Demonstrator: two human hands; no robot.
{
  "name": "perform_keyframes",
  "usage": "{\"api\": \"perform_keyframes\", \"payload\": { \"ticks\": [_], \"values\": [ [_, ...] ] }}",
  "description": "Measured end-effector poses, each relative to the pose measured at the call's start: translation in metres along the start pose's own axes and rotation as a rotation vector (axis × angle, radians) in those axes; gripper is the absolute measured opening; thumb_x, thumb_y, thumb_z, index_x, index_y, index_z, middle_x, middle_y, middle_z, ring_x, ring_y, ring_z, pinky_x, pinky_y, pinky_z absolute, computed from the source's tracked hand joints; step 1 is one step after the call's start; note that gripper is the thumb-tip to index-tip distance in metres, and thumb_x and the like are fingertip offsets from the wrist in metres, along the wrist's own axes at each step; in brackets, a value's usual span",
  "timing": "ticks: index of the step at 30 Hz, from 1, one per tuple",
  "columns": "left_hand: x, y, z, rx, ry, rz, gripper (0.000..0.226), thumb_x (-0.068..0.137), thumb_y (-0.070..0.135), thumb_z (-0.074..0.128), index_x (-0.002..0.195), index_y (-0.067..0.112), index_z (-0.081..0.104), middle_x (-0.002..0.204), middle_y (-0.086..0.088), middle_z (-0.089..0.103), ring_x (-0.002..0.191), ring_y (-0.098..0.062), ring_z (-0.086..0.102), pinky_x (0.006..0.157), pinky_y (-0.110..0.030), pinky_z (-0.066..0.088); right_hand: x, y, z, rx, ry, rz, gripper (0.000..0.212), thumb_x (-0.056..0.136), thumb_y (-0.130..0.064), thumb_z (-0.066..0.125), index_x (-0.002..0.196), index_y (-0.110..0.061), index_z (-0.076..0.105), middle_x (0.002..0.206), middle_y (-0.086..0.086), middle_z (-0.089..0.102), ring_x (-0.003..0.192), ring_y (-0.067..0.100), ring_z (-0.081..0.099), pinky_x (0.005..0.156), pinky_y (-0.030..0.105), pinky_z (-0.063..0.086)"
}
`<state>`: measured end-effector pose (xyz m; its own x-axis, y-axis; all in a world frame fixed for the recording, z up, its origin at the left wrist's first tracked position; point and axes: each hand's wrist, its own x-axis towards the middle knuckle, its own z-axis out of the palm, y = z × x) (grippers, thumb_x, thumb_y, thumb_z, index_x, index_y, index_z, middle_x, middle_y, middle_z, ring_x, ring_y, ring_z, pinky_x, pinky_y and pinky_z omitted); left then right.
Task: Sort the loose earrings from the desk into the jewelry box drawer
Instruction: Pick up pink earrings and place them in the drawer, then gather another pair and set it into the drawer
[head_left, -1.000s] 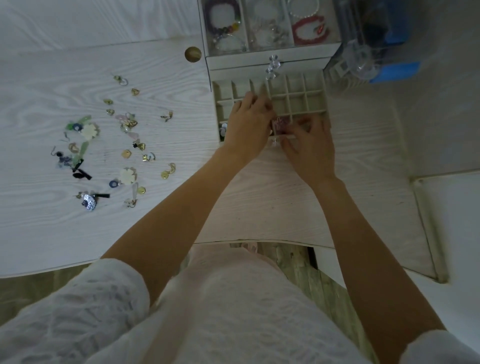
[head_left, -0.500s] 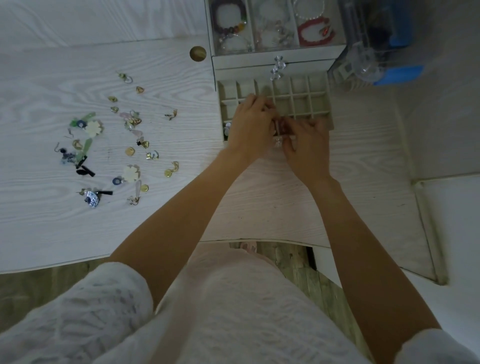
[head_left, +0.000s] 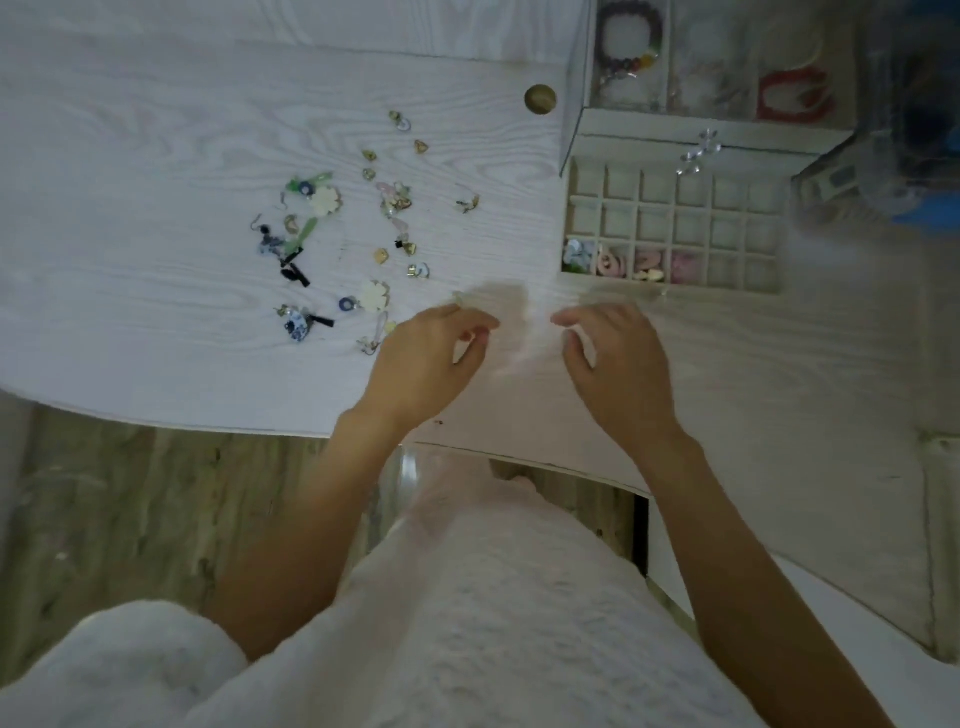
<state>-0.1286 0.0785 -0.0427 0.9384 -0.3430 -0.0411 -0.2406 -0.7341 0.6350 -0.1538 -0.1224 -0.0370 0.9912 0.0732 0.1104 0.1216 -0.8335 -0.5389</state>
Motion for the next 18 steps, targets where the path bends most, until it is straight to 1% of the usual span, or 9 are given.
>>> {"api": "perform_keyframes", "payload": {
  "ticks": [2,4,6,8,10,12,13,15,18],
  "values": [
    [-0.025,-0.020,-0.009,-0.003,0.071,-0.123,0.019,0.090,0.019,0.056,0.106,0.021,0.066,0.094,0.002,0.070,0.085,-0.014,0.063,0.072,-0.033,0.052,0.000,-0.013,0.025,0.040,-0.106,-0.029,0.019,0.086,-0.006,0.054,0.101,-0.011,0.064,0.099,0.006,0.066,0.094,0.025,0.054,0.077,0.033,0.045],
    [-0.044,-0.040,-0.016,-0.022,0.174,-0.253,0.019,0.090,0.020,0.059,0.107,0.020,0.066,0.097,0.002,0.070,0.088,-0.014,0.062,0.076,-0.034,0.052,0.006,-0.024,0.049,0.055,-0.193,-0.022,0.025,0.086,-0.005,0.055,0.109,-0.011,0.062,0.110,0.008,0.060,0.100,0.025,0.052,0.074,0.029,0.045],
    [-0.056,-0.058,-0.019,-0.069,0.316,-0.374,0.020,0.090,0.021,0.060,0.108,0.018,0.065,0.099,0.001,0.069,0.089,-0.016,0.060,0.076,-0.036,0.051,0.016,-0.036,0.069,0.049,-0.221,-0.030,0.033,0.085,-0.003,0.055,0.118,-0.010,0.057,0.120,0.011,0.052,0.106,0.026,0.049,0.074,0.030,0.045],
    [-0.062,-0.074,-0.017,-0.049,0.395,-0.442,0.022,0.088,0.022,0.062,0.110,0.018,0.064,0.102,0.001,0.067,0.089,-0.018,0.057,0.074,-0.038,0.051,0.025,-0.045,0.083,0.049,-0.226,-0.037,0.036,0.086,-0.002,0.054,0.121,-0.010,0.055,0.122,0.013,0.049,0.107,0.026,0.047,0.073,0.032,0.047],
    [-0.064,-0.088,-0.015,-0.018,0.384,-0.472,0.029,0.085,0.024,0.064,0.113,0.018,0.061,0.106,0.000,0.064,0.089,-0.018,0.055,0.073,-0.035,0.049,0.036,-0.053,0.095,0.060,-0.227,-0.052,0.035,0.087,-0.003,0.053,0.121,-0.009,0.055,0.119,0.014,0.049,0.106,0.026,0.047,0.075,0.030,0.045],
    [-0.062,-0.092,-0.011,0.012,0.340,-0.428,0.034,0.082,0.025,0.067,0.114,0.017,0.060,0.110,0.000,0.062,0.093,-0.018,0.055,0.076,-0.027,0.045,0.048,-0.059,0.102,0.066,-0.220,-0.079,0.033,0.087,-0.003,0.053,0.120,-0.006,0.055,0.117,0.015,0.051,0.104,0.027,0.050,0.078,0.030,0.044],
    [-0.060,-0.092,-0.009,0.023,0.324,-0.405,0.035,0.082,0.027,0.068,0.114,0.018,0.060,0.111,-0.001,0.062,0.095,-0.019,0.055,0.077,-0.026,0.044,0.055,-0.061,0.105,0.062,-0.223,-0.091,0.033,0.088,-0.003,0.053,0.121,-0.005,0.054,0.116,0.015,0.052,0.103,0.028,0.050,0.079,0.031,0.045],
    [-0.059,-0.093,-0.005,0.021,0.302,-0.401,0.035,0.081,0.030,0.068,0.114,0.020,0.060,0.111,-0.001,0.059,0.099,-0.020,0.054,0.078,-0.028,0.045,0.067,-0.068,0.110,0.053,-0.232,-0.099,0.034,0.088,-0.005,0.053,0.123,-0.006,0.053,0.115,0.014,0.051,0.103,0.028,0.050,0.080,0.035,0.048],
    [-0.058,-0.095,-0.002,0.028,0.306,-0.412,0.030,0.082,0.025,0.067,0.111,0.020,0.063,0.111,-0.003,0.058,0.102,-0.022,0.054,0.076,-0.032,0.049,0.076,-0.074,0.110,0.029,-0.200,-0.090,0.032,0.088,-0.006,0.054,0.120,-0.007,0.055,0.115,0.014,0.050,0.102,0.028,0.049,0.078,0.038,0.050]
  ]
}}
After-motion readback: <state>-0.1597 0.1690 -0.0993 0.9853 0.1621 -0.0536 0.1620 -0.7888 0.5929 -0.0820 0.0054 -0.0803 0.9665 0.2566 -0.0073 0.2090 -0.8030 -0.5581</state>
